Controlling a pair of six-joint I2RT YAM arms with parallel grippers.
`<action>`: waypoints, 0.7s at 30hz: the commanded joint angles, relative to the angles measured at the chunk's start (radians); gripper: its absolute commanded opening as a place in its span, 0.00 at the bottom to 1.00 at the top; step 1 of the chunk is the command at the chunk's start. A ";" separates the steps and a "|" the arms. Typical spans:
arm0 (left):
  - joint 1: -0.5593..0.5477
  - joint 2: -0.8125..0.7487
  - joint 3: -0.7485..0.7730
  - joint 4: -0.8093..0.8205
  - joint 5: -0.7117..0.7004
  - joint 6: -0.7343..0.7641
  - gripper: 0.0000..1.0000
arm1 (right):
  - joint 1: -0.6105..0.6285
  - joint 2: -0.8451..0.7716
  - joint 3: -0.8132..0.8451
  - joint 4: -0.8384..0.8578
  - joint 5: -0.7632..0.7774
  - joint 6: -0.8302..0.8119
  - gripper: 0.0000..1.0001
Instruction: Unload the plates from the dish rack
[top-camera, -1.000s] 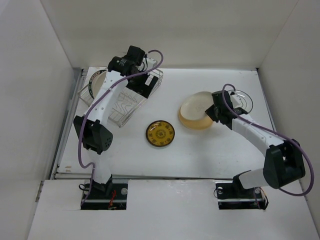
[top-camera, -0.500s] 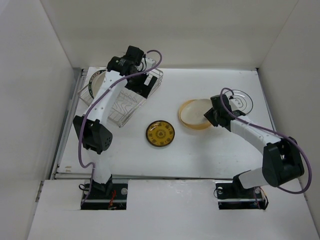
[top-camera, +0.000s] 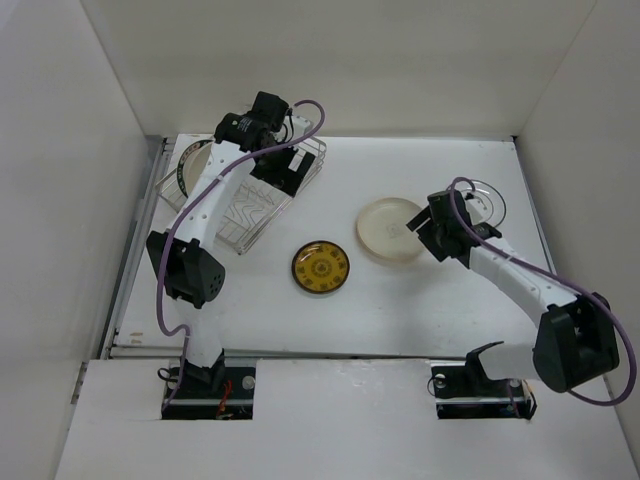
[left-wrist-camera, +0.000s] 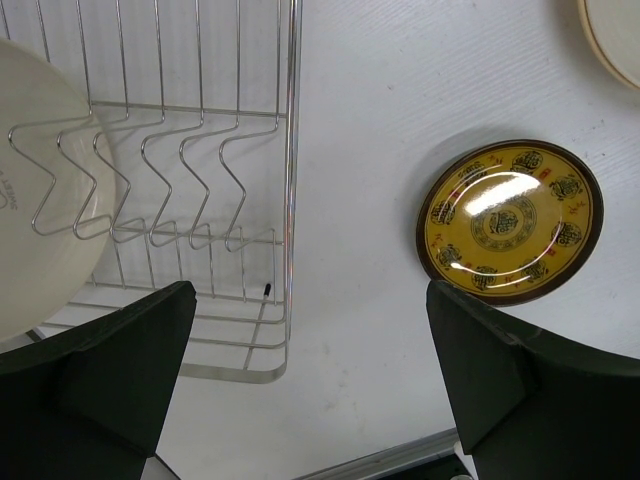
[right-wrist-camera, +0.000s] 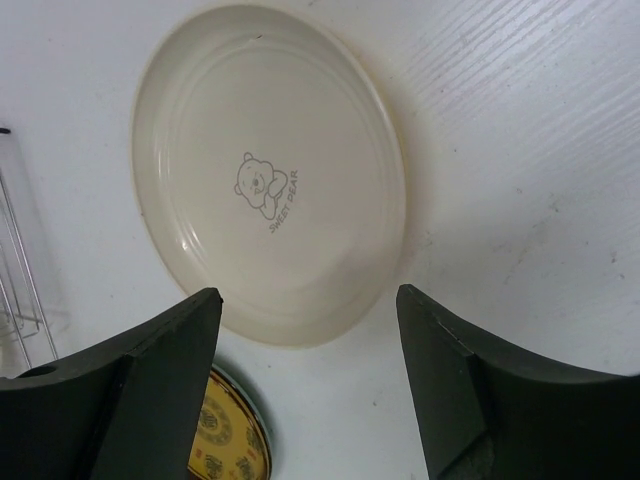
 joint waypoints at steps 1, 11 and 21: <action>0.005 -0.034 0.022 -0.011 0.001 0.008 1.00 | -0.003 -0.033 0.003 -0.039 -0.003 -0.001 0.77; 0.005 0.002 0.065 -0.007 -0.018 0.027 1.00 | -0.003 0.028 0.004 0.022 -0.004 -0.021 0.77; 0.005 -0.005 0.088 -0.025 -0.038 0.005 1.00 | -0.003 0.035 0.015 -0.036 0.037 -0.021 0.76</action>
